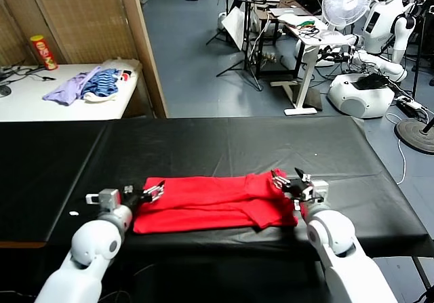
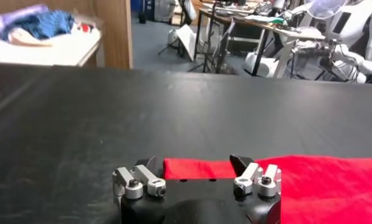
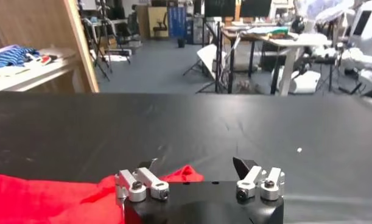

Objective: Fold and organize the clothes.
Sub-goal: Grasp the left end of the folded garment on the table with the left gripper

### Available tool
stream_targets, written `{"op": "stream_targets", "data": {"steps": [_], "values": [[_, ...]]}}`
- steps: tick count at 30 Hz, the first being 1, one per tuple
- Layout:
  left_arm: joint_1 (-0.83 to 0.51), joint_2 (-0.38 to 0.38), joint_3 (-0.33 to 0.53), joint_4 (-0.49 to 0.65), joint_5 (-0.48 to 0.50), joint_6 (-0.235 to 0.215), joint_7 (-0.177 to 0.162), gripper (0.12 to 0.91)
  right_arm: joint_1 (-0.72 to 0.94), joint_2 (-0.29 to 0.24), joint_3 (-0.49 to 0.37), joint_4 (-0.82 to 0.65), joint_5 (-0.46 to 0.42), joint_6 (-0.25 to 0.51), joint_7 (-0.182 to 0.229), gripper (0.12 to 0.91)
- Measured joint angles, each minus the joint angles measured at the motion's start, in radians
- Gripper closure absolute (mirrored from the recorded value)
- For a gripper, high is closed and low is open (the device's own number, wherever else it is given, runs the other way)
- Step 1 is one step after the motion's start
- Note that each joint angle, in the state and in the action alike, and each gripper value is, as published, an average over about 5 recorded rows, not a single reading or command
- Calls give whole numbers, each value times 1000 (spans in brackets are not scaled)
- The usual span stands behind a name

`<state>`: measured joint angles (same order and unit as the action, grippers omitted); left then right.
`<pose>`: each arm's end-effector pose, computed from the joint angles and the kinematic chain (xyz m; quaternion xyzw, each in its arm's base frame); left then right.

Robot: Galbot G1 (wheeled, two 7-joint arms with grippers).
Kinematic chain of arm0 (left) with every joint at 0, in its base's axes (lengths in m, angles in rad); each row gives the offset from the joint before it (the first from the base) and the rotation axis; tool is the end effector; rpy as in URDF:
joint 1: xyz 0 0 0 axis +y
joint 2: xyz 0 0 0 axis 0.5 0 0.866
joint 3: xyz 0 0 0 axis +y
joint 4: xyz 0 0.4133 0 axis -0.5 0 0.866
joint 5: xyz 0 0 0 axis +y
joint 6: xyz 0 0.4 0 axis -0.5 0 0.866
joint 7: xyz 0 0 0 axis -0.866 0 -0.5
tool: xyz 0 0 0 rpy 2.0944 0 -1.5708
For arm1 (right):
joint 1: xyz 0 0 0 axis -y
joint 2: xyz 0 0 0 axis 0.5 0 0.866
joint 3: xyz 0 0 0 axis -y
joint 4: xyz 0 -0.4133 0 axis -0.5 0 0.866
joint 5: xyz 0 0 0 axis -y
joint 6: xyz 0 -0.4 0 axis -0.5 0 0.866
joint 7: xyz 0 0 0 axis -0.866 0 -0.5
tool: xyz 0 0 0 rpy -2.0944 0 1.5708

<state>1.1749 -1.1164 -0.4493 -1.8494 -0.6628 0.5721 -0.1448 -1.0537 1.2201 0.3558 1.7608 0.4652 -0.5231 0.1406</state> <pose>0.3441 0.1075 -0.3316 -0.0563 -0.9644 0.0644 0.2503 0.3851 -0.0544 -0.3422 0.0584 -0.9760 -0.0188 0.2091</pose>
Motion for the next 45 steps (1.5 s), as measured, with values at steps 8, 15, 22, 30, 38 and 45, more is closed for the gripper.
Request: {"op": "stream_targets", "data": {"steps": [8,15,22,30,38,45], "values": [[-15,-5,3,54,3,-30,-8,591,-3,42,-26,-44,-51,41,24,705],[-14,-35,33,79,240,-146,-32,891,-15,81,-64,-76,-134,134,109,889],[-35,-63,42,111,316,-174,-25,895,-16,83,-64,-72,-128,140,59,820],[-29,-46,36,106,320,-183,-8,555,-60,45,-27,2,-121,135,0,401],[27,-25,-9,44,256,-157,-8,242,-142,9,33,115,-114,152,-27,229],[143,-50,-83,-64,83,-122,-6,232,-198,6,68,172,-102,169,-29,227]]}}
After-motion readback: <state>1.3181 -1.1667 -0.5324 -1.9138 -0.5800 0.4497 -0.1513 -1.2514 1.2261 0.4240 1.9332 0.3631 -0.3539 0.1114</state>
